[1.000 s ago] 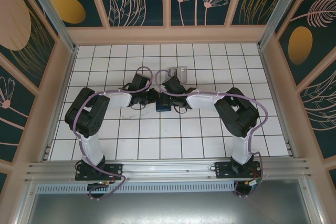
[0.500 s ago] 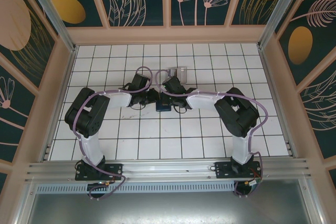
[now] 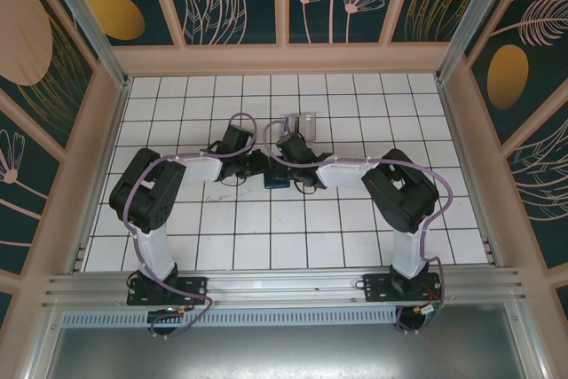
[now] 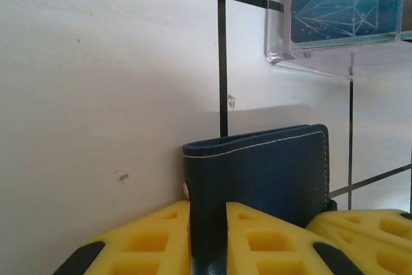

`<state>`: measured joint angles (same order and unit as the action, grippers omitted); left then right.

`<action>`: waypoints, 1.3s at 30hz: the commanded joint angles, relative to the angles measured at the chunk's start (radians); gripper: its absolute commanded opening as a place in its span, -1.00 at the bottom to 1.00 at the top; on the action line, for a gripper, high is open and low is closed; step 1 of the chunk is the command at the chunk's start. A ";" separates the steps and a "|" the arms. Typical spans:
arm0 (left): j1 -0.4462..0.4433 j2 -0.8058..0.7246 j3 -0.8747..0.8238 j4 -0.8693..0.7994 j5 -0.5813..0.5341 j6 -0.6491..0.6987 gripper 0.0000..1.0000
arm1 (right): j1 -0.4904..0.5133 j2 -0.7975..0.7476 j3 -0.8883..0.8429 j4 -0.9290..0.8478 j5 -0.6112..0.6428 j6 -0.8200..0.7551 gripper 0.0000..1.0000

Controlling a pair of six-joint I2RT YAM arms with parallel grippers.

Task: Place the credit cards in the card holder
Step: Close the button on the card holder.

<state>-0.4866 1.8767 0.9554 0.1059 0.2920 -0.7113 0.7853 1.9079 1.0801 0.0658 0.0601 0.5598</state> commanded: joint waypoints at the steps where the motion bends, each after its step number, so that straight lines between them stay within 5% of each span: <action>1: -0.007 0.033 -0.033 -0.087 0.023 -0.011 -0.61 | -0.004 -0.011 -0.026 0.006 0.047 -0.004 -1.00; 30: 0.092 -0.122 -0.116 0.031 0.263 -0.145 -0.62 | 0.046 0.040 -0.115 0.096 0.063 0.021 -1.00; 39: 0.094 -0.100 -0.179 0.063 0.243 -0.154 -0.64 | 0.042 0.032 -0.083 0.093 0.057 0.052 -1.00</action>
<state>-0.3977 1.7721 0.7994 0.1398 0.5274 -0.8474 0.8192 1.9072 0.9993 0.2314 0.1352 0.5869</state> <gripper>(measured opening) 0.182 0.053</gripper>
